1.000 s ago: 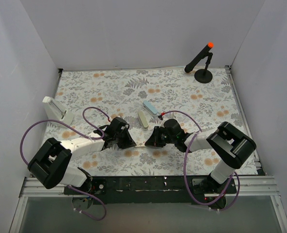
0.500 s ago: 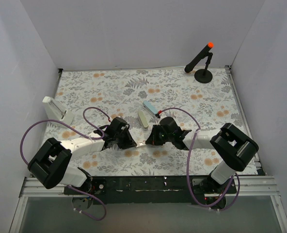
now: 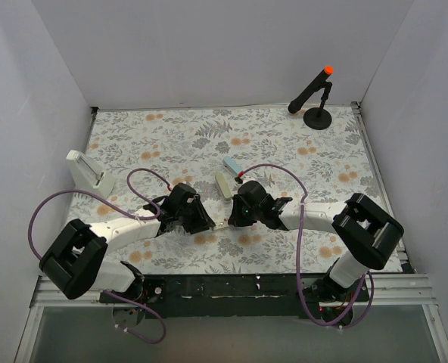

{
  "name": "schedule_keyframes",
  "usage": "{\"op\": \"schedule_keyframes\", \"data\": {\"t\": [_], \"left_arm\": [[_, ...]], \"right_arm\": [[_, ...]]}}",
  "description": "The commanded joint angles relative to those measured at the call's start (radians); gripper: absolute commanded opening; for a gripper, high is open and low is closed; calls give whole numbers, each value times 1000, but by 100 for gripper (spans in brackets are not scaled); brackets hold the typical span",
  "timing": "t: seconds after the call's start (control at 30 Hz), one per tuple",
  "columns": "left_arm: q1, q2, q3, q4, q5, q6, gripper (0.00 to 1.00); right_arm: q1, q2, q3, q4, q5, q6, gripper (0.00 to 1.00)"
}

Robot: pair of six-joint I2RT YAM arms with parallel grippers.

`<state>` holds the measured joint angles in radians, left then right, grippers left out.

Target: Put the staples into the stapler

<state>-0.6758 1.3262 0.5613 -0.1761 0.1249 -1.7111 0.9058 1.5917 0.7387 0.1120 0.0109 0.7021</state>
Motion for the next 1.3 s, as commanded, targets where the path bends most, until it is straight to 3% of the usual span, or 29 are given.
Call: {"op": "schedule_keyframes", "data": {"t": [0.0, 0.73, 1.27], "left_arm": [[4, -42, -11, 21, 21, -24, 30], [-8, 59, -31, 115, 36, -102, 23], [-38, 51, -20, 147, 67, -114, 22]], "right_arm": [[15, -22, 36, -81, 66, -23, 1], [35, -27, 56, -86, 60, -16, 1], [45, -18, 68, -77, 23, -12, 1]]}}
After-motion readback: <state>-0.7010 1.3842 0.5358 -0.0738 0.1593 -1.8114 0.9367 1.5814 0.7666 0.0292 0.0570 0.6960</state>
